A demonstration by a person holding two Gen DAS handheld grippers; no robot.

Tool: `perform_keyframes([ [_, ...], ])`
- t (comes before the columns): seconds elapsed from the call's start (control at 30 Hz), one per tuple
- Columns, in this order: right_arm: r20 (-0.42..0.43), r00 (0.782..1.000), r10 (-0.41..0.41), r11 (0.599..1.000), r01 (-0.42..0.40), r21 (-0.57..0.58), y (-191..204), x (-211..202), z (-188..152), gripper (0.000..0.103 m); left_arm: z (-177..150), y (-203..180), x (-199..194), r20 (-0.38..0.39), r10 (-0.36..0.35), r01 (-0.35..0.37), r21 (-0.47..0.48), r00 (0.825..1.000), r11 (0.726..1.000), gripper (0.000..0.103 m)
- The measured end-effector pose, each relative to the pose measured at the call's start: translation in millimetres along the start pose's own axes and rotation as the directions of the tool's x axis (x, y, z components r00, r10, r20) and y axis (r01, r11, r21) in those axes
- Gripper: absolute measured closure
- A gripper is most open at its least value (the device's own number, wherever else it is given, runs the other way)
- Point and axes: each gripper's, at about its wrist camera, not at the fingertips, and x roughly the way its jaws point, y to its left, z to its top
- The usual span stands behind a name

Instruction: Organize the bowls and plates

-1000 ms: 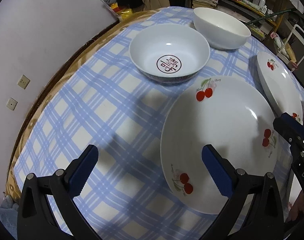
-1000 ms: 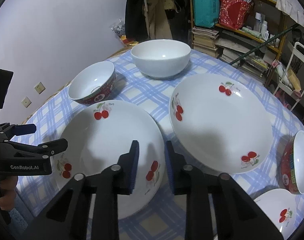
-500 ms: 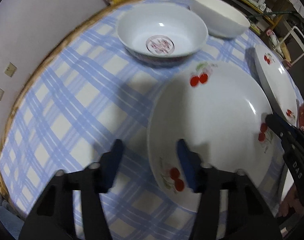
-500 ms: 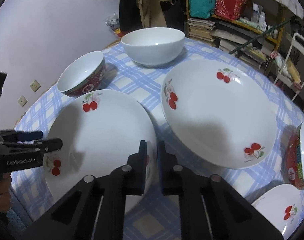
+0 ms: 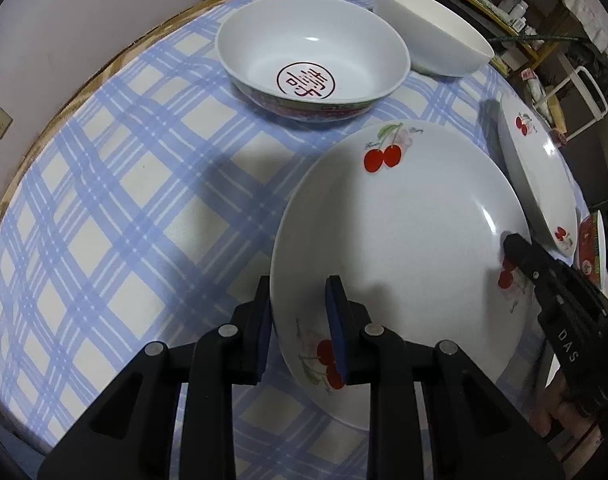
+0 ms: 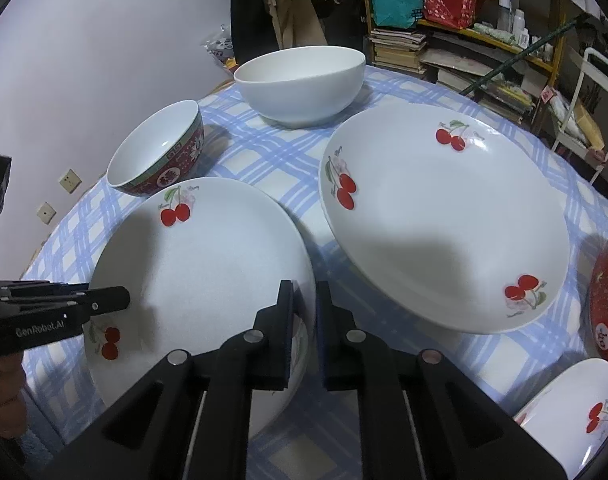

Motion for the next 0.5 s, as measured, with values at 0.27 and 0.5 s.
perform_keyframes([
  [0.27, -0.045, 0.998, 0.052, 0.996, -0.049, 0.075, -8, -3, -4, 0.092, -9, -2, -5, 0.067, 0.005, -0.01, 0.078, 0.998, 0.997, 0.079],
  [0.5, -0.063, 0.997, 0.036, 0.998, -0.032, 0.049, -3, -11, -9, 0.093, -11, -1, -5, 0.037, -0.015, 0.012, 0.076, 0.999, 0.997, 0.078],
])
